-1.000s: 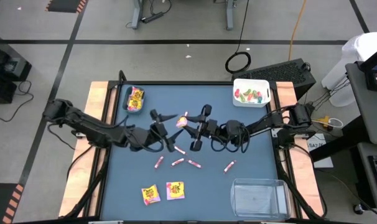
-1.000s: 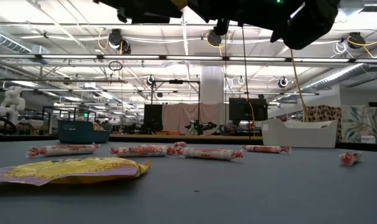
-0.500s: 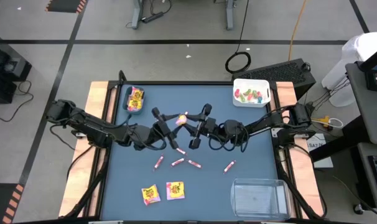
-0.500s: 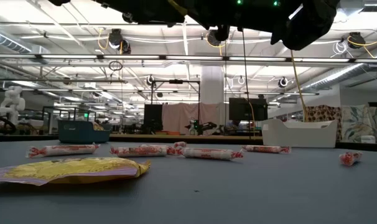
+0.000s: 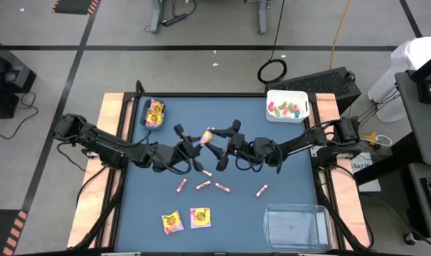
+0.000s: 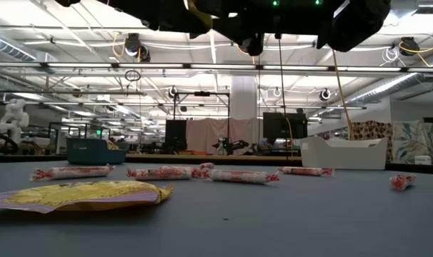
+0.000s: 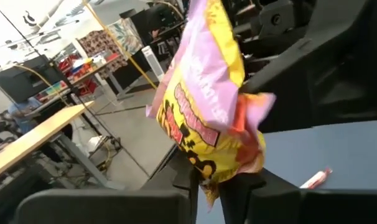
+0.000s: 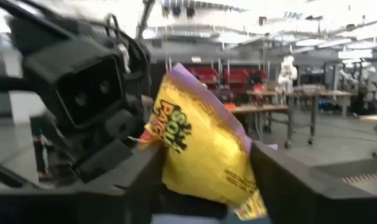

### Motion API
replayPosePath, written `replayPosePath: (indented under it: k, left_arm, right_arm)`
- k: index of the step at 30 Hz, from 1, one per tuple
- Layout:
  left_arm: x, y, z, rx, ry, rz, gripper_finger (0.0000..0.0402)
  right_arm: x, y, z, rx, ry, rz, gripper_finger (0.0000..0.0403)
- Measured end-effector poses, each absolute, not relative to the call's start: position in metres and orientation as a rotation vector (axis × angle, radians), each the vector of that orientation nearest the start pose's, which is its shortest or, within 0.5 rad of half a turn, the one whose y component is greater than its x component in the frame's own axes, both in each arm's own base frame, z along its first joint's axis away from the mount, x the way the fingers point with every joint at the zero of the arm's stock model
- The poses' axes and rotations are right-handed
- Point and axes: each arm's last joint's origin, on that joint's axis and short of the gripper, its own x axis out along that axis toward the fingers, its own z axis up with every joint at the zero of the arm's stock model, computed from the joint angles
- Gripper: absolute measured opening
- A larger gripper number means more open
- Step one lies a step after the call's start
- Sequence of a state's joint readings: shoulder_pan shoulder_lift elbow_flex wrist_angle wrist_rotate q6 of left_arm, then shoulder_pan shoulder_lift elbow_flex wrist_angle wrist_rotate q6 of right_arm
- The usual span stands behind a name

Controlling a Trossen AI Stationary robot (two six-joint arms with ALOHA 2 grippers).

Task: Sort candy
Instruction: Put the yellow candy pack into the blue bin

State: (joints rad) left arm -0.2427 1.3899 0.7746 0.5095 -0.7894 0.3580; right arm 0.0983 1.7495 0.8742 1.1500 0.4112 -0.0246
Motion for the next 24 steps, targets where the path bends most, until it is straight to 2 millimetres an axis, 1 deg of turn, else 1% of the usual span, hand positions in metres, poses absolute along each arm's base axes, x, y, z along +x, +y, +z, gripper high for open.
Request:
replayPosePath:
  k: [3,5,7,9,14,17,20,24]
  left_arm:
    - [0.29,-0.05,0.26,0.433,0.217,0.542,0.0042]
    - [0.29,-0.05,0.26,0.454,0.23,0.562,0.0041]
    - [0.289,-0.049,0.26,0.483,0.246,0.589,0.0041]
    - [0.289,-0.048,0.26,0.512,0.26,0.611,0.0041]
    - [0.287,-0.045,0.26,0.622,0.323,0.699,0.004]
    - [0.286,-0.04,0.26,0.696,0.381,0.773,0.004]
    - [0.286,-0.036,0.26,0.783,0.438,0.799,0.004]
    - [0.287,-0.035,0.258,0.953,0.509,0.715,0.004]
  right_arm:
    - [0.358,0.026,0.241,0.031,-0.204,-0.325,0.0279]
    - [0.356,0.026,0.243,0.017,-0.163,-0.325,0.0309]
    - [0.352,0.025,0.246,0.0,-0.103,-0.323,0.0329]
    - [0.347,0.025,0.25,-0.017,-0.042,-0.323,0.0342]
    - [0.329,0.023,0.264,-0.068,0.079,-0.318,0.0346]
    - [0.32,0.022,0.267,-0.104,0.157,-0.307,0.0342]
    - [0.316,0.022,0.263,-0.128,0.236,-0.299,0.0341]
    - [0.316,0.022,0.249,-0.122,0.335,-0.298,0.0341]
